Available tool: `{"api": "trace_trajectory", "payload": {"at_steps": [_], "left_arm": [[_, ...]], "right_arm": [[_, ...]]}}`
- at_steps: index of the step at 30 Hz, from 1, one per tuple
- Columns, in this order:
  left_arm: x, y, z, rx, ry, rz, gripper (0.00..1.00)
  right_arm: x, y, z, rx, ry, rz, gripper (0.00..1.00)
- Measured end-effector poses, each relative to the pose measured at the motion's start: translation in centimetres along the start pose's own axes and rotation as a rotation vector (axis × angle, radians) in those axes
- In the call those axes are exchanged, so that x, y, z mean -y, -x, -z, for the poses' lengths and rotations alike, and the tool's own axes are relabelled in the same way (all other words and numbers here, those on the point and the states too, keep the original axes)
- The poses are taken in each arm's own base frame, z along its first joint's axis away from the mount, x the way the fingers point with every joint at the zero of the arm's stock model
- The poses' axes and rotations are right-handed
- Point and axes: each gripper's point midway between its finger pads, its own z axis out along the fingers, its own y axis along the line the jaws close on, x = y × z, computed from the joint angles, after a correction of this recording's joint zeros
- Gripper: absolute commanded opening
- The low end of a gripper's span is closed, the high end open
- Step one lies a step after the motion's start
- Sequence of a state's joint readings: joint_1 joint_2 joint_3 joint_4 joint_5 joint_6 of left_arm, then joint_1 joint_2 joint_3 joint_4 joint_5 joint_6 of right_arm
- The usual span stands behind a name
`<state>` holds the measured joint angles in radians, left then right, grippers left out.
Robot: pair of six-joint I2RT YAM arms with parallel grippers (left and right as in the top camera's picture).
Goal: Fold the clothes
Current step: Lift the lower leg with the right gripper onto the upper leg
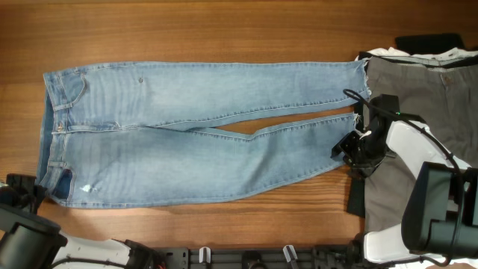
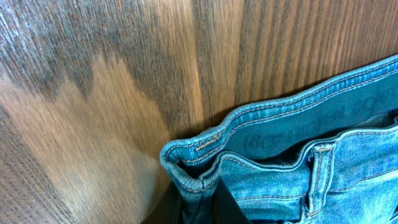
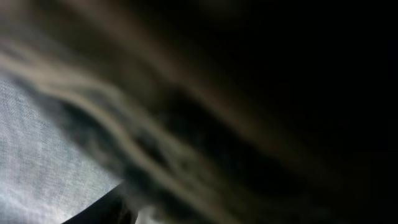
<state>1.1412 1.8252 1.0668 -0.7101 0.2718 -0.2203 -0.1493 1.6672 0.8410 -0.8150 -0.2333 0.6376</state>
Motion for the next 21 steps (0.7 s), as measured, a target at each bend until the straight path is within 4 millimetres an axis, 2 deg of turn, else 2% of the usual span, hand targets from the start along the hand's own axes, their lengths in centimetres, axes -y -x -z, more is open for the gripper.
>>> {"api": "trace_trajectory", "payload": {"at_steps": [1, 2, 3, 5, 8, 9, 12, 13, 15, 16, 17, 21], "left_arm": [[0.0, 0.0, 0.0, 0.0, 0.0, 0.0, 0.08], [0.0, 0.0, 0.0, 0.0, 0.0, 0.0, 0.06], [0.0, 0.0, 0.0, 0.0, 0.0, 0.0, 0.04], [0.0, 0.0, 0.0, 0.0, 0.0, 0.003, 0.04], [0.1, -0.1, 0.0, -0.005, -0.005, 0.004, 0.04], [0.1, -0.2, 0.0, -0.007, -0.007, 0.004, 0.04], [0.5, -0.4, 1.1, -0.045, -0.007, 0.015, 0.04], [0.8, -0.5, 1.8, -0.056, -0.006, 0.018, 0.04], [1.4, -0.2, 3.6, -0.038, -0.012, 0.012, 0.04], [1.7, 0.0, 4.9, -0.011, -0.011, 0.007, 0.04], [2.2, 0.5, 7.9, 0.076, -0.002, 0.0, 0.04], [2.2, 1.1, 13.9, 0.279, 0.037, 0.011, 0.04]], "right_arm": [[-0.1, 0.2, 0.0, 0.007, 0.001, -0.007, 0.2], [-0.2, 0.5, -0.1, 0.018, 0.006, -0.008, 0.07], [-0.6, 1.1, -0.1, 0.039, 0.023, -0.004, 0.04], [-0.9, 1.5, -0.1, 0.052, 0.033, 0.024, 0.05], [-0.6, 1.1, 0.3, 0.021, -0.002, 0.096, 0.04], [-0.4, 0.8, 0.9, 0.005, -0.019, 0.11, 0.04], [-0.8, 0.3, 4.3, -0.008, -0.039, 0.135, 0.04], [-1.4, 0.3, 6.5, 0.024, -0.02, 0.154, 0.04], [-1.9, 0.1, 9.5, 0.072, -0.003, 0.177, 0.04], [-2.2, -0.1, 11.3, 0.103, 0.011, 0.187, 0.04], [-2.2, -1.1, 13.7, 0.126, 0.023, 0.196, 0.04], [-2.0, -3.2, 17.8, 0.146, 0.035, 0.204, 0.04]]}}
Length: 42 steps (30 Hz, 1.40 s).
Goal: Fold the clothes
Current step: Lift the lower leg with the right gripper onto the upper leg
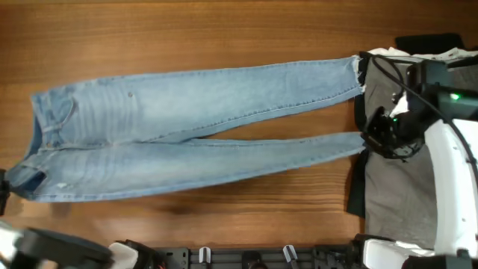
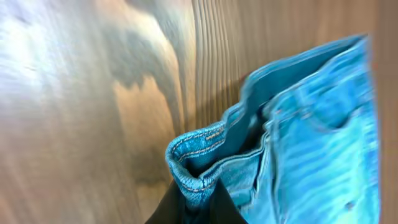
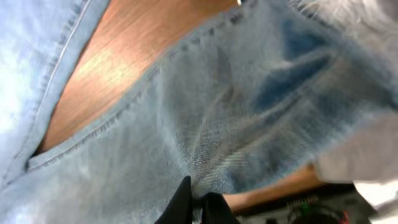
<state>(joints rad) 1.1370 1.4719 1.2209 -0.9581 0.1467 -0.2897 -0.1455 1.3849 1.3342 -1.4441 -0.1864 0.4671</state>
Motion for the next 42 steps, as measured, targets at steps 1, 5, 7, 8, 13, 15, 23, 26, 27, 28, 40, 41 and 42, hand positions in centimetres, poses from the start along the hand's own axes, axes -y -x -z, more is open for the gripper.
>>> {"api": "trace_trajectory", "payload": {"at_steps": [1, 5, 7, 8, 13, 15, 23, 26, 27, 28, 40, 41, 42], "left_arm": [[0.0, 0.5, 1.9, 0.067, 0.001, 0.005, 0.04], [0.6, 1.7, 5.6, 0.184, 0.002, 0.008, 0.04], [2.0, 1.6, 5.8, 0.195, -0.008, -0.034, 0.04], [2.8, 1.3, 5.7, 0.199, -0.004, -0.064, 0.04], [4.0, -0.4, 4.0, 0.165, 0.118, -0.177, 0.04], [4.2, -0.5, 2.9, 0.156, 0.172, -0.211, 0.04], [8.6, 0.5, -1.9, 0.168, 0.111, -0.277, 0.04], [10.7, -0.1, -4.5, 0.144, 0.087, -0.315, 0.04], [11.0, -0.3, -5.1, 0.136, 0.087, -0.324, 0.04], [11.3, -0.8, -6.0, 0.118, 0.092, -0.335, 0.04], [9.5, -0.8, -6.4, 0.079, 0.13, -0.307, 0.04], [9.6, -0.8, -6.4, 0.08, 0.129, -0.307, 0.04], [9.5, -0.8, -6.4, 0.08, 0.129, -0.307, 0.04]], "right_arm": [[-0.3, -0.2, 1.4, 0.018, 0.014, 0.005, 0.04], [-1.9, 1.4, 2.8, 0.099, 0.085, 0.025, 0.04], [-3.2, 3.5, 2.8, 0.165, 0.123, 0.046, 0.04], [-3.3, 3.8, 2.3, 0.154, 0.117, 0.045, 0.04], [-6.7, 7.6, -3.2, 0.114, 0.11, 0.104, 0.04], [-7.3, 8.8, -5.4, 0.094, 0.107, 0.105, 0.04], [-12.0, 13.9, -7.8, 0.215, 0.265, 0.138, 0.04], [-13.2, 14.5, -9.1, 0.216, 0.291, 0.105, 0.04], [-13.2, 14.5, -9.5, 0.208, 0.29, 0.089, 0.04], [-13.3, 14.4, -9.9, 0.194, 0.288, 0.077, 0.04], [-9.7, 10.6, -6.8, 0.077, 0.105, 0.029, 0.04], [-10.0, 11.2, -6.8, 0.102, 0.11, 0.032, 0.04], [-9.9, 11.4, -7.0, 0.104, 0.106, 0.031, 0.04]]}}
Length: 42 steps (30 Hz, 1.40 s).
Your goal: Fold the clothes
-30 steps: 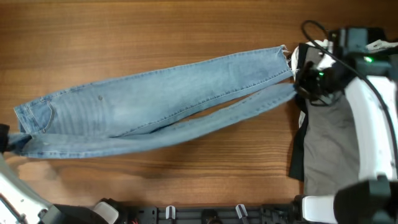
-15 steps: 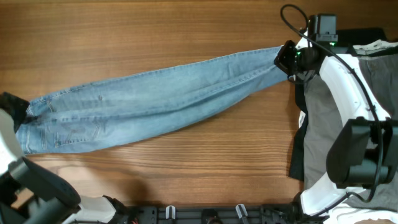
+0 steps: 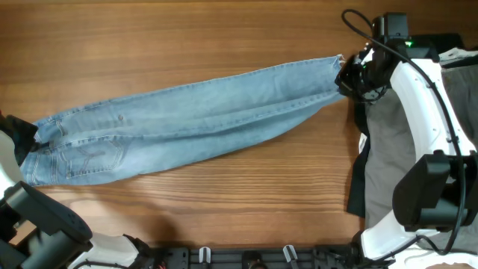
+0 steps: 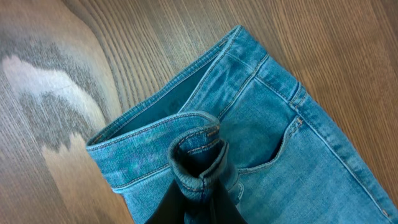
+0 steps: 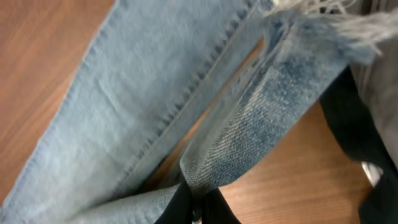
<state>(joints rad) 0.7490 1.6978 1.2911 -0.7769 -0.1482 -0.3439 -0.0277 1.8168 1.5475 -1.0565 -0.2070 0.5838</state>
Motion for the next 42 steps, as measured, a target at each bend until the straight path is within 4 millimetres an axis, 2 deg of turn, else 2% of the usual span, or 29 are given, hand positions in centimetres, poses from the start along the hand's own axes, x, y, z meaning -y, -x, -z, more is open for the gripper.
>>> {"api": "trace_trajectory", "payload": {"at_steps": [4, 5, 7, 8, 9, 11, 14, 20, 24, 28, 30, 31, 32, 33, 34, 35, 38, 41, 42], "left_arm": [[-0.1, 0.0, 0.0, 0.002, 0.004, 0.0, 0.04], [0.0, 0.2, 0.0, 0.006, 0.001, 0.001, 0.04], [0.3, 0.4, 0.0, 0.015, -0.014, 0.003, 0.04], [0.5, 0.5, 0.0, 0.018, -0.026, 0.004, 0.04], [0.7, 0.6, 0.0, 0.022, -0.034, 0.004, 0.04], [0.9, 0.7, 0.0, 0.026, -0.043, 0.006, 0.04], [1.1, 0.2, -1.4, -0.007, -0.043, 0.003, 0.04], [1.2, 0.2, -1.5, -0.016, -0.058, 0.046, 0.04], [2.2, 1.2, -1.5, -0.005, -0.149, 0.144, 0.04], [2.3, 1.5, -1.5, -0.006, -0.173, 0.182, 0.04], [2.2, 1.4, -1.5, -0.009, -0.167, 0.189, 0.08], [2.0, 1.3, -1.5, -0.012, -0.158, 0.188, 0.18], [1.7, 1.1, -1.6, -0.016, -0.14, 0.189, 0.43], [1.5, 1.0, -1.6, -0.02, -0.127, 0.187, 0.55], [1.3, 0.9, -1.7, -0.021, -0.115, 0.182, 0.6], [1.0, 0.8, -1.7, -0.021, -0.103, 0.173, 0.64], [0.7, 0.7, -1.7, -0.02, -0.085, 0.123, 0.64], [0.3, 0.1, -1.7, -0.042, -0.067, 0.038, 0.62], [0.0, -0.3, -1.7, -0.057, -0.06, 0.01, 0.59]], "right_arm": [[1.3, 0.0, -3.8, -0.068, -0.063, -0.021, 0.06], [1.1, 0.6, -5.9, -0.075, -0.051, -0.016, 0.06], [0.3, 1.4, -7.9, -0.076, -0.003, 0.006, 0.09], [-0.9, 2.3, -8.8, -0.057, 0.059, 0.027, 0.17], [-1.9, 3.0, -9.0, -0.036, 0.109, 0.043, 0.19], [-4.3, 5.0, -8.8, 0.042, 0.217, 0.088, 0.06], [-7.6, 6.8, -8.0, 0.128, 0.342, 0.156, 0.04], [-8.7, 7.4, -7.7, 0.171, 0.368, 0.183, 0.04], [-8.8, 7.7, -7.9, 0.186, 0.367, 0.187, 0.04], [-8.3, 7.8, -10.5, 0.169, 0.352, 0.181, 0.08], [-7.9, 7.8, -11.6, 0.159, 0.34, 0.176, 0.1], [-7.9, 7.9, -11.7, 0.161, 0.339, 0.176, 0.16], [-8.0, 8.0, -11.6, 0.169, 0.344, 0.177, 0.38], [-8.1, 8.1, -11.6, 0.172, 0.346, 0.183, 0.52], [-8.0, 8.1, -11.6, 0.172, 0.345, 0.182, 0.6], [-8.2, 8.1, -11.6, 0.175, 0.35, 0.194, 0.62], [-8.2, 7.7, -11.6, 0.163, 0.356, 0.238, 0.6], [-6.9, 5.9, -12.2, 0.087, 0.31, 0.284, 0.48], [-6.2, 4.9, -12.4, 0.044, 0.288, 0.298, 0.47]]}}
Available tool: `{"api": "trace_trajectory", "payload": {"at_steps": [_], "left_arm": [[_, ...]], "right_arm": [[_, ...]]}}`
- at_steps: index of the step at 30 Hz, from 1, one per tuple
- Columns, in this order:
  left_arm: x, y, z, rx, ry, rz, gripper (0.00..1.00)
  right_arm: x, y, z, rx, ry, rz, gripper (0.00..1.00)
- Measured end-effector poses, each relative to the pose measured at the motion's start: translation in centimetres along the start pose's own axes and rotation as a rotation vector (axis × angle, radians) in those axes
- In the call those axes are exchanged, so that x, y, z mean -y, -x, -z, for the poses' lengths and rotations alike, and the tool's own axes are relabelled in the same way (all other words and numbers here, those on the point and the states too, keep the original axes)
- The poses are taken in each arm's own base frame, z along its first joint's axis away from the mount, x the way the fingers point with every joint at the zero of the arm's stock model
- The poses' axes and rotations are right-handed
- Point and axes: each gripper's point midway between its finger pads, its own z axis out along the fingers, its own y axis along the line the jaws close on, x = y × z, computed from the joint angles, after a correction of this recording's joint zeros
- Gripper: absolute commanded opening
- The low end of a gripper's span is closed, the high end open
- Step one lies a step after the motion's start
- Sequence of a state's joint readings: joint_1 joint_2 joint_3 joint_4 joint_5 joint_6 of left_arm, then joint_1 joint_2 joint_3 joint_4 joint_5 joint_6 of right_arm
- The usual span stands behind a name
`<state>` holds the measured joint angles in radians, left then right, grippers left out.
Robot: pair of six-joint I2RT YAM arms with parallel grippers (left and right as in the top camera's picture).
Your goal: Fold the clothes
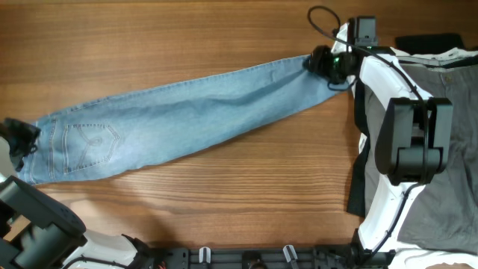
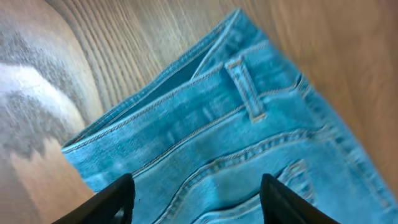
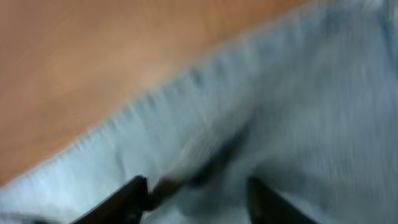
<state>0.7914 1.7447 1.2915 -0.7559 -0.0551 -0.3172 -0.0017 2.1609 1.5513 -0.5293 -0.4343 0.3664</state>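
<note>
The light blue jeans (image 1: pixel 187 112) lie folded lengthwise, one leg on the other, slanting from the waist at lower left to the hems at upper right. A back pocket (image 1: pixel 89 142) faces up. My left gripper (image 1: pixel 16 138) is at the waist end. In the left wrist view it (image 2: pixel 196 199) is open, fingers wide apart over the waistband (image 2: pixel 186 106). My right gripper (image 1: pixel 321 63) is at the hem end. The right wrist view is blurred, but the gripper (image 3: pixel 196 196) stands open over pale denim (image 3: pixel 298 93).
A pile of other clothes lies at the right edge: grey trousers (image 1: pixel 448 149), a white garment (image 1: pixel 388 52) and a black one (image 1: pixel 429 41) behind them. A dark piece (image 1: pixel 357 196) hangs off the pile's left side. Bare wooden table (image 1: pixel 187 30) surrounds the jeans.
Both grippers were shut on the jeans, left on the waistband, right on a hem. Both are now open and the denim lies flat. The hem end sits slightly further left.
The jeans first lay spread with the legs apart, my grippers at the near waist corner and near hem. Then both ends were held and the jeans stretched. Then the near leg lay over the far one, still held. Now the folded jeans are let go.
</note>
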Motion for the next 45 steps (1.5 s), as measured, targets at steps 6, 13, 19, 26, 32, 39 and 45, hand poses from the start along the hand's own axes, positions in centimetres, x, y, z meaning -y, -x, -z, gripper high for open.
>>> {"api": "trace_trajectory", "payload": {"at_steps": [6, 13, 19, 26, 32, 39, 45], "left_arm": [[-0.8, -2.5, 1.3, -0.1, 0.01, -0.098, 0.6], [0.2, -5.8, 3.5, -0.231, -0.081, -0.108, 0.62], [0.8, -6.4, 3.7, -0.258, -0.122, -0.106, 0.63], [1.0, -6.4, 3.7, -0.262, -0.132, -0.105, 0.68], [1.0, -6.4, 3.7, -0.262, -0.133, -0.107, 0.76], [0.9, -6.5, 3.7, -0.265, -0.132, -0.107, 0.8], [0.9, -6.6, 3.7, -0.267, -0.131, -0.107, 0.81]], "right_arm": [[-0.3, -3.5, 2.1, -0.152, -0.023, 0.156, 0.69], [-9.6, -5.8, 3.0, -0.137, 0.104, 0.522, 0.68], [-15.8, -8.9, 0.3, -0.099, 0.158, 0.95, 0.82], [-16.2, -12.1, -4.7, -0.138, 0.179, 1.393, 0.73], [-15.6, -13.4, -5.3, -0.182, 0.182, 1.575, 0.55], [-14.2, -12.8, -7.8, -0.18, 0.132, 1.626, 0.04], [-15.1, -11.7, -7.5, -0.14, 0.114, 1.641, 0.04]]}}
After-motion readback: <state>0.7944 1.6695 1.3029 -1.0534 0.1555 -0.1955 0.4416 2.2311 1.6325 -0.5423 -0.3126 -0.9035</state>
